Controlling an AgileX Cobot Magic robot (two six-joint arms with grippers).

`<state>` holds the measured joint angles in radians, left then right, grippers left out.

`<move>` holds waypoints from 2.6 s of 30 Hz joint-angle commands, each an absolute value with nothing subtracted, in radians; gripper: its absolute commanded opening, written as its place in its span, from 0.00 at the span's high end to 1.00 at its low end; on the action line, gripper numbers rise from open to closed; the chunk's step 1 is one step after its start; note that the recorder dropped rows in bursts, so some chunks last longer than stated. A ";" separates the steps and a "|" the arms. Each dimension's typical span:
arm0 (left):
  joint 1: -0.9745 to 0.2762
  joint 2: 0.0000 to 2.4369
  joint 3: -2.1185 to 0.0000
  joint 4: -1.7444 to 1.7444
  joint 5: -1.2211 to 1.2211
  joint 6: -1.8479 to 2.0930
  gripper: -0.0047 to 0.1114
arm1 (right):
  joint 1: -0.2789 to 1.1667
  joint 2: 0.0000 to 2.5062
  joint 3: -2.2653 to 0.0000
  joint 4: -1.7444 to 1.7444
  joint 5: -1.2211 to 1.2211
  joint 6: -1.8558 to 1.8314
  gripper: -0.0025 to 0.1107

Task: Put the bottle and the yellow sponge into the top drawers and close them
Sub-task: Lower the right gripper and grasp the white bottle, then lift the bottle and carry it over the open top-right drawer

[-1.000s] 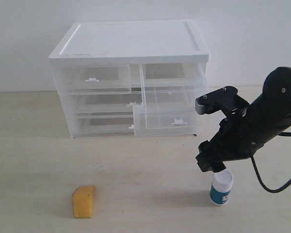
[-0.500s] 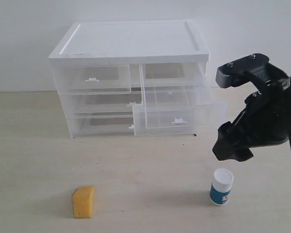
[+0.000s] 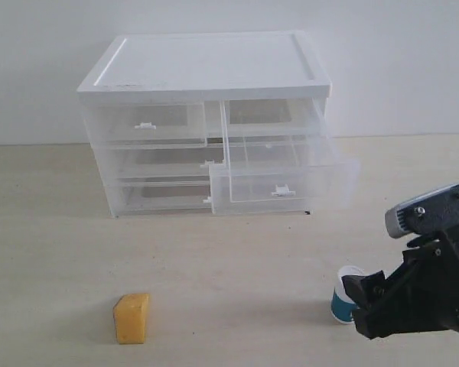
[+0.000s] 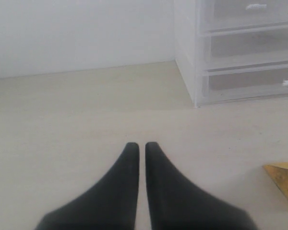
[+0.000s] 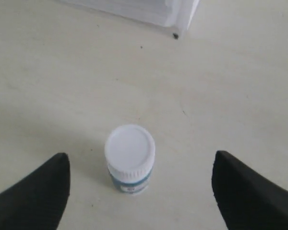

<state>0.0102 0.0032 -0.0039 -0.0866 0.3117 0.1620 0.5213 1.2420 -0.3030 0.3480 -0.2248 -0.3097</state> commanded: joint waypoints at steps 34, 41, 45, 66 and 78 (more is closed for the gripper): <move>0.013 0.000 0.000 -0.086 0.306 0.166 0.92 | 0.588 1.806 -0.320 0.199 -0.851 -0.092 0.39; 0.013 0.000 0.000 -0.086 0.306 0.166 0.92 | 0.588 1.838 -0.348 0.199 -0.836 -0.102 0.47; 0.013 0.000 0.000 -0.086 0.306 0.166 0.92 | 0.588 1.847 -0.350 0.203 -0.834 -0.109 0.73; 0.013 0.000 0.000 -0.086 0.306 0.166 0.92 | 0.615 1.195 -0.352 0.142 -0.155 -0.044 0.98; 0.013 0.000 0.000 -0.086 0.306 0.166 0.92 | 0.696 1.148 -0.771 0.146 0.000 0.191 0.98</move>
<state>0.0102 0.0032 -0.0039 -0.0866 0.3117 0.1620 0.6972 1.0782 -0.7101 0.1530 0.0360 0.1133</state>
